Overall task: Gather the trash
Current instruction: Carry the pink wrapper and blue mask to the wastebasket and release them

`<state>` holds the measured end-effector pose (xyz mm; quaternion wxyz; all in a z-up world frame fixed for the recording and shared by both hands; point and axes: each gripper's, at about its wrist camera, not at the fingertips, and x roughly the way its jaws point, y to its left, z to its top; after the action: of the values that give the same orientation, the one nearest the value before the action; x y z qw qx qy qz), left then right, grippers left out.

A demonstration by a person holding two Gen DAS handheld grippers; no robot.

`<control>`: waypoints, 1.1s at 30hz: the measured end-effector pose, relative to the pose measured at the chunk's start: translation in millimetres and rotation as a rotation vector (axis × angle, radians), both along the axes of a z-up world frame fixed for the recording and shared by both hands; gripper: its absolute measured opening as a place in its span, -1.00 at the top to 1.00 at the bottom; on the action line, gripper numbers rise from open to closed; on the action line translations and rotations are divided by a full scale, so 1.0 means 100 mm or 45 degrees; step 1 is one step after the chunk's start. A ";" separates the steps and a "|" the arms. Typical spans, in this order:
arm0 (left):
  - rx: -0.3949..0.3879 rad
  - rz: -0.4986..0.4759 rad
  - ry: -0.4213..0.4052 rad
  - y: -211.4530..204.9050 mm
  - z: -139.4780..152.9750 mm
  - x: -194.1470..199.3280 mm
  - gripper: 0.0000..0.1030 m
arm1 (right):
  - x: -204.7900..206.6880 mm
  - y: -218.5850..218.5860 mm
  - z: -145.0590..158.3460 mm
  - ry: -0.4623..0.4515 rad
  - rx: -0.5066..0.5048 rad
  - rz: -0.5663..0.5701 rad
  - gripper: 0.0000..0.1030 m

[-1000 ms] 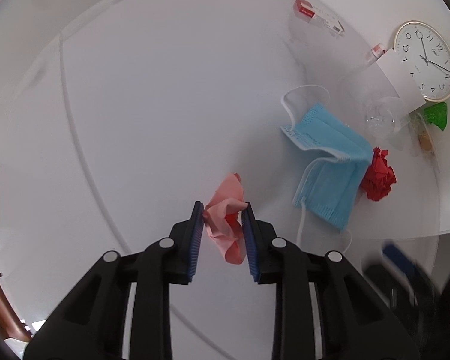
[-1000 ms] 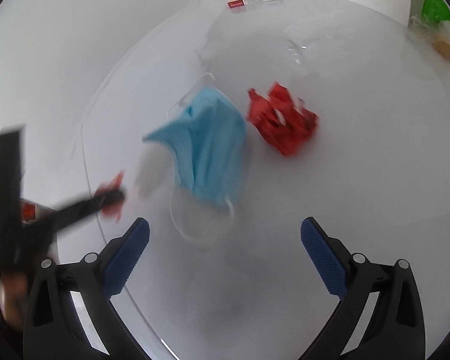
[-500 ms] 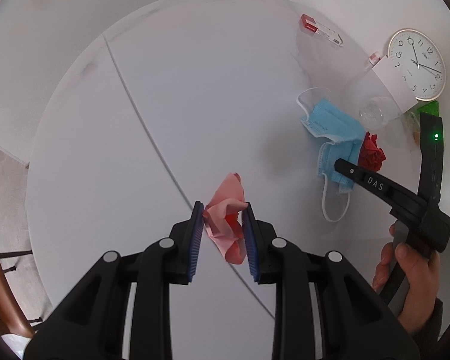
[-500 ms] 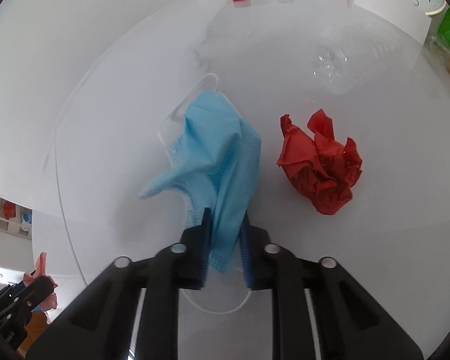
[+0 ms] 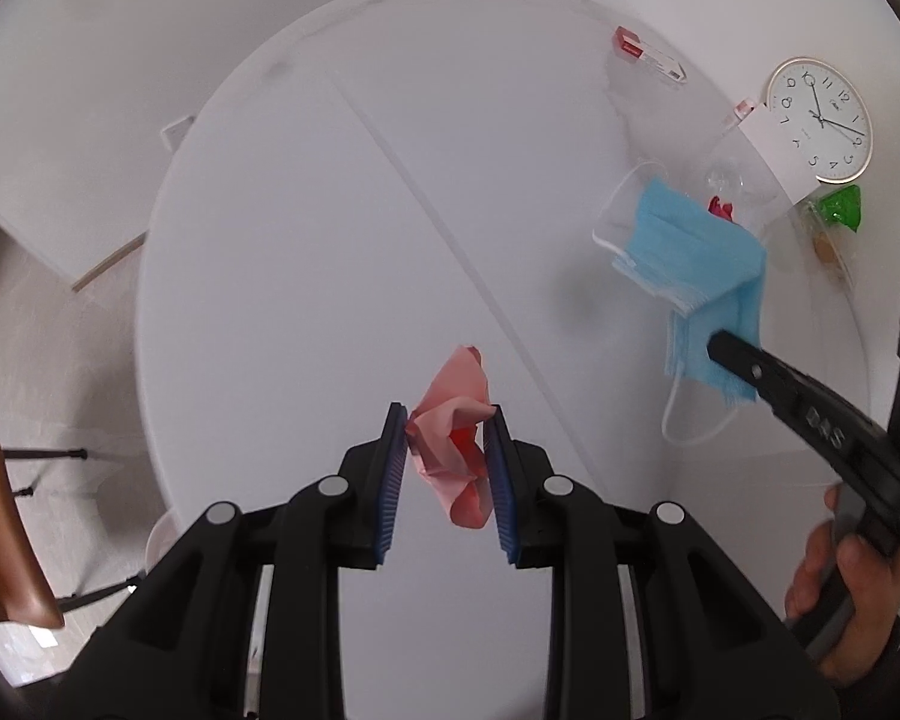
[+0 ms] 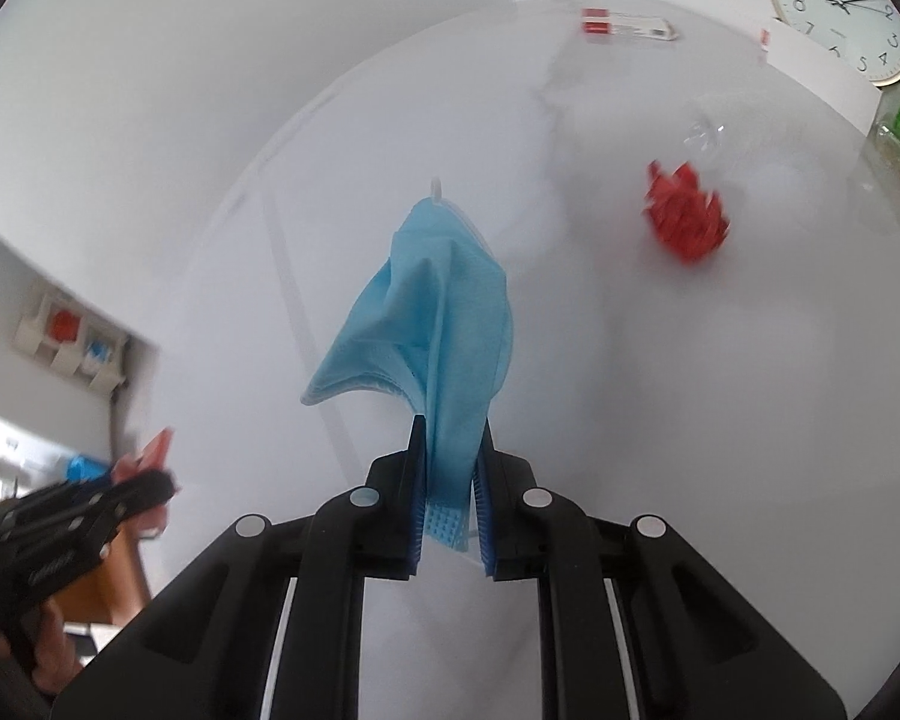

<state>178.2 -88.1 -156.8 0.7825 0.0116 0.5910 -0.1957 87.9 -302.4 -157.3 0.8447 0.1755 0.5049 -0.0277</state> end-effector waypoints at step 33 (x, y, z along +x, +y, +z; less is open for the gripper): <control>0.057 0.357 0.285 2.31 -1.03 -1.32 0.45 | -0.71 2.52 0.00 0.164 -0.012 0.647 0.71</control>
<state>45.9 142.5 -259.8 0.7310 -0.0755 0.6744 -0.0715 17.2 -49.9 -157.8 0.7916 0.0367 0.5852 0.1719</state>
